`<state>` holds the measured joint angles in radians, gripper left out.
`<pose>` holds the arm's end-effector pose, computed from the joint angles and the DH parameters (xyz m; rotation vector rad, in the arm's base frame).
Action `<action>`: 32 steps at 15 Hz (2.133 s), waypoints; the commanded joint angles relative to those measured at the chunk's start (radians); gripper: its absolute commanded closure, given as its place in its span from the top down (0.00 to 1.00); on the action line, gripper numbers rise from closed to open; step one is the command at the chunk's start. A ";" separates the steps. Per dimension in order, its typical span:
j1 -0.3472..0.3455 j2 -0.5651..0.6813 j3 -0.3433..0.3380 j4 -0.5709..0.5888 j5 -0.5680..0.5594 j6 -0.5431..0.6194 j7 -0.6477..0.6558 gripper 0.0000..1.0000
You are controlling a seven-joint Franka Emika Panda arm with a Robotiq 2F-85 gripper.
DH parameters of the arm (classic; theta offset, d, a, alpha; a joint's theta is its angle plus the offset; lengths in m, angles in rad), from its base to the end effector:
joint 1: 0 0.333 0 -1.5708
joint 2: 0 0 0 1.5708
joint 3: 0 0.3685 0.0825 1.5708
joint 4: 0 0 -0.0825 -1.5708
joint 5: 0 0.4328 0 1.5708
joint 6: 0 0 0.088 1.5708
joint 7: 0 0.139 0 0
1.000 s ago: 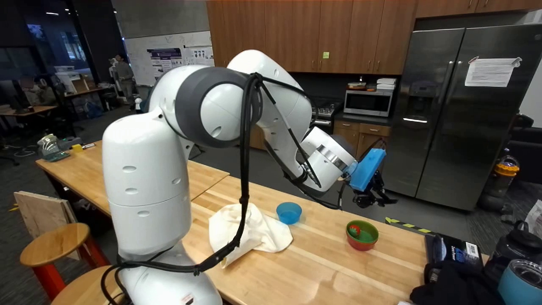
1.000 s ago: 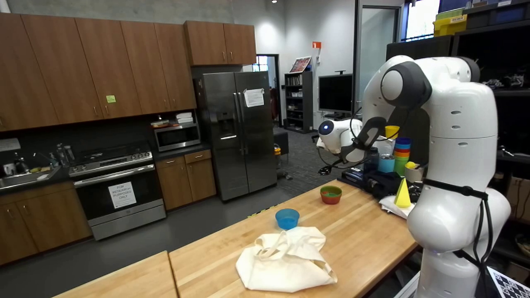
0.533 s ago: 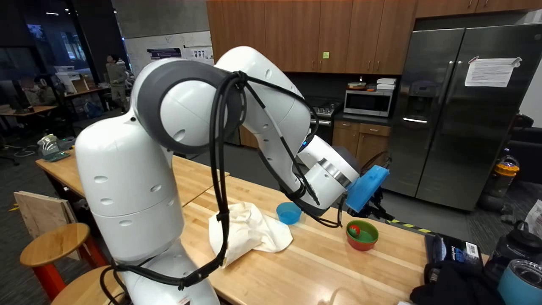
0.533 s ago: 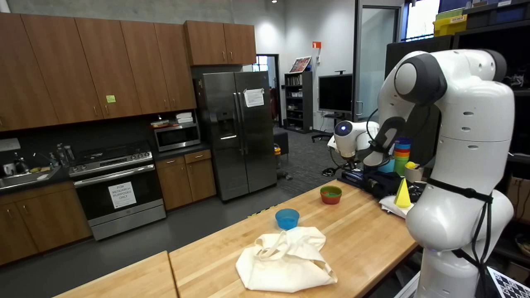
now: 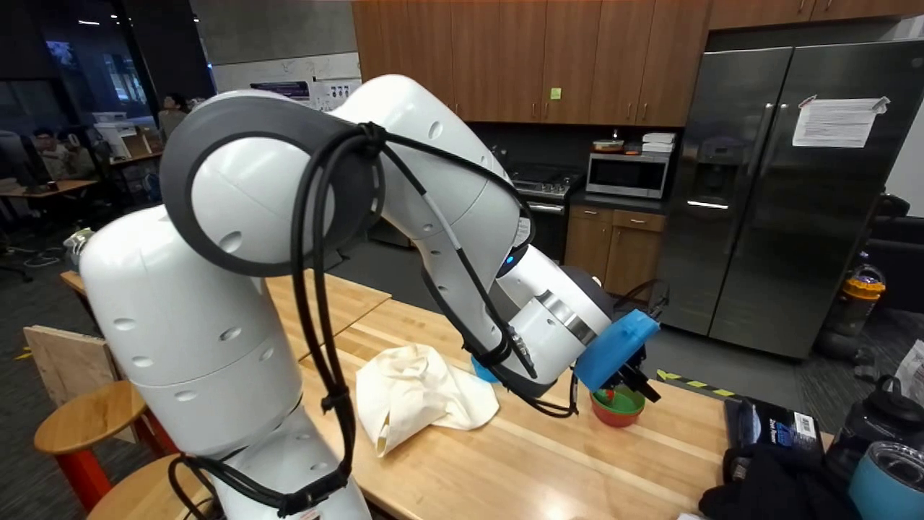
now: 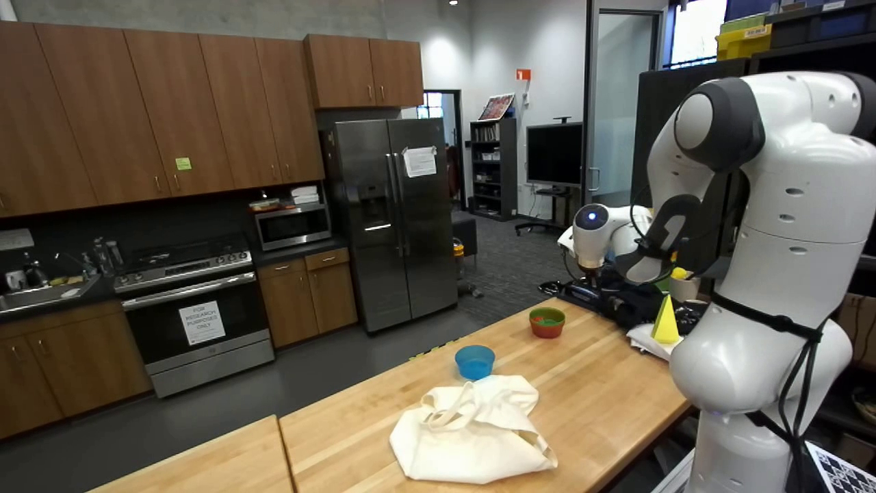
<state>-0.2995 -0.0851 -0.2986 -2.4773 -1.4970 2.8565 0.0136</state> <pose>0.4524 -0.2528 0.3322 2.2183 0.8934 0.1888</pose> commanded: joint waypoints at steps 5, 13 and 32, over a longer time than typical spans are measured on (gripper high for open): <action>-0.026 -0.073 -0.027 -0.103 -0.087 0.032 0.165 0.06; -0.026 -0.058 -0.036 -0.151 -0.111 0.013 0.309 0.06; -0.046 0.134 -0.107 -0.163 -0.028 0.128 0.500 0.06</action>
<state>-0.3223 -0.0111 -0.3810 -2.6559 -1.5243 2.9307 0.5024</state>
